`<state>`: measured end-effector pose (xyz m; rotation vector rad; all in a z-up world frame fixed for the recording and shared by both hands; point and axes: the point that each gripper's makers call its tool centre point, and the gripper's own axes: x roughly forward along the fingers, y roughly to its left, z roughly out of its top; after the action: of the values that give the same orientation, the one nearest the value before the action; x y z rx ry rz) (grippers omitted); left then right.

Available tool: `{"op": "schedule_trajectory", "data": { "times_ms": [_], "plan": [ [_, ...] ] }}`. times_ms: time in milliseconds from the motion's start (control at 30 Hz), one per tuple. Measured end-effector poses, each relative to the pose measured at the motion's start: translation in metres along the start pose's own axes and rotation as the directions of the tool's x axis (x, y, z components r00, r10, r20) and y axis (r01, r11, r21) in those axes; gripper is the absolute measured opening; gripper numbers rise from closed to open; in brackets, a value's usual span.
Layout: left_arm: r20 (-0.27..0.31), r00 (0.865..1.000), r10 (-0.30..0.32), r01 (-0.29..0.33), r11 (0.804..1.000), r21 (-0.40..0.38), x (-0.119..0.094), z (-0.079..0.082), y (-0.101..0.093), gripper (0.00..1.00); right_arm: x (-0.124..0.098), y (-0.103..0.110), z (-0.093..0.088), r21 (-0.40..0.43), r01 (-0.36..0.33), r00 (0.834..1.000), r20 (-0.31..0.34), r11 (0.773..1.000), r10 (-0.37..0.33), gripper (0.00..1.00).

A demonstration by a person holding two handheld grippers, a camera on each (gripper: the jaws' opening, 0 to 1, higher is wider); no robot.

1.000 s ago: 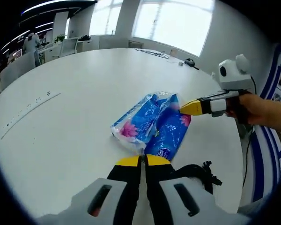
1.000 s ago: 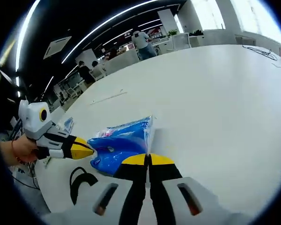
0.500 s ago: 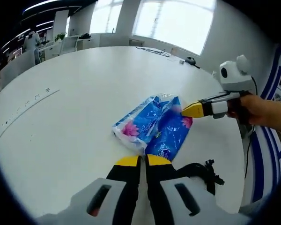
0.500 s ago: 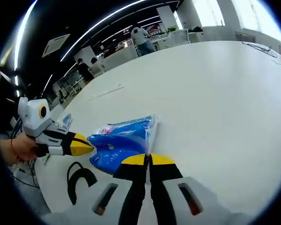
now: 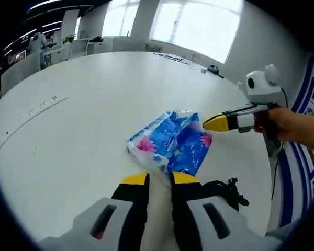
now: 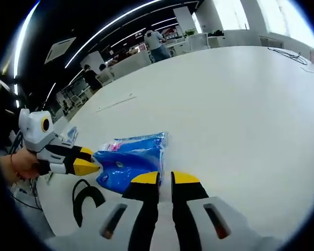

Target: Arrange the tabletop items into an orderly group along one side of the table until the central work area is clear of visible clutter.

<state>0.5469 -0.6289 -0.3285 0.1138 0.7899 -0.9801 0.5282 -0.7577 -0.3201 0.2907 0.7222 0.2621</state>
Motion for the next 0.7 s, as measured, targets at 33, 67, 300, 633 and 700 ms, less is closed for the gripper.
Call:
{"op": "schedule_trajectory", "data": {
  "times_ms": [33, 67, 300, 633, 700],
  "plan": [
    [0.000, 1.000, 0.000, 0.000, 1.000, 0.000, 0.000, 0.000, 0.000, 0.14, 0.000, 0.000, 0.000, 0.002, 0.000, 1.000, 0.000, 1.000, 0.000, 0.07],
    [0.001, 1.000, -0.001, 0.001, 1.000, 0.001, 0.000, 0.000, 0.000, 0.15, -0.001, 0.000, 0.000, 0.002, 0.000, 1.000, 0.001, 1.000, 0.000, 0.07],
    [0.012, 1.000, -0.008, 0.008, 1.000, -0.007, -0.001, 0.003, -0.003, 0.22, -0.004, 0.001, 0.002, 0.001, 0.000, 1.000, 0.009, 1.000, 0.000, 0.08],
    [0.029, 1.000, -0.012, 0.012, 1.000, 0.000, -0.006, 0.009, -0.004, 0.31, -0.010, 0.004, 0.008, 0.001, 0.000, 1.000, 0.017, 1.000, 0.000, 0.14],
    [0.031, 0.999, -0.014, 0.014, 1.000, -0.004, -0.008, 0.010, -0.004, 0.33, -0.012, 0.004, 0.010, -0.002, 0.003, 1.000, 0.021, 1.000, -0.003, 0.14]
  ]
}}
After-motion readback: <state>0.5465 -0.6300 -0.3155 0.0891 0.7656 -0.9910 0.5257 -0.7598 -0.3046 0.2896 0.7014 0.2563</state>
